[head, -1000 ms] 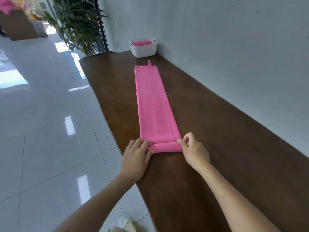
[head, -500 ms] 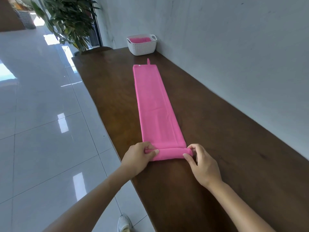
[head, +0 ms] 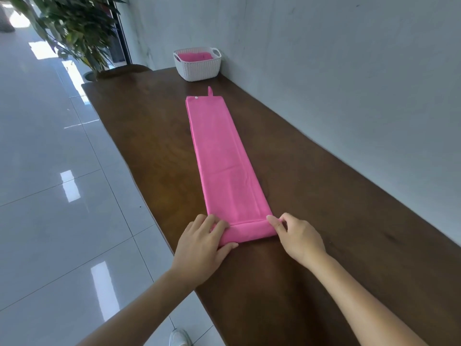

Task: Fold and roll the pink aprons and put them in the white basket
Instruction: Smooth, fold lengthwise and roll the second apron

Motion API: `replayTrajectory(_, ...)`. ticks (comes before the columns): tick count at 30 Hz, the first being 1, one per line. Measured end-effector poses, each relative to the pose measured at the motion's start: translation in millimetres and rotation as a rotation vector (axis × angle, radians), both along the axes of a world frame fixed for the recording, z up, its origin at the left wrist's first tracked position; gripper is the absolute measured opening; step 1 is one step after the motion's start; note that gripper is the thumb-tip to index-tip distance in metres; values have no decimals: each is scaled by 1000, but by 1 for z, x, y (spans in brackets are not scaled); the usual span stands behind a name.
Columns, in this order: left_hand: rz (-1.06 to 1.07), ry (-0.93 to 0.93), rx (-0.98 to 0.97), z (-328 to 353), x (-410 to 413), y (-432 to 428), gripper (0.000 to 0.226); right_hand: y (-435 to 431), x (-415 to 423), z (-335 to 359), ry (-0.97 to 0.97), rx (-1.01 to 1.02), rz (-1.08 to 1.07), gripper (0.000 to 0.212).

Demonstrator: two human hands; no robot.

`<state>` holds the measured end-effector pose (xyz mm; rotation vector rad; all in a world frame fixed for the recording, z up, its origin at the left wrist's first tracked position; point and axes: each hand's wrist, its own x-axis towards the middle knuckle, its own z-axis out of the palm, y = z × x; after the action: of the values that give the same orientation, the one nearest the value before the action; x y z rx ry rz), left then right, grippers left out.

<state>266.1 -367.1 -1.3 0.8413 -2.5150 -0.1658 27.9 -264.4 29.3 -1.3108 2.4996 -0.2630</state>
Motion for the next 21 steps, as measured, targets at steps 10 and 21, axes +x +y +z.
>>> replayTrajectory(10,-9,-73,503,26,-8,-41,42,-11,8,4,-107,-294,-65,47)
replayTrajectory(21,74,69,400,27,-19,-65,30,-32,3,5,-260,-232,-114,63)
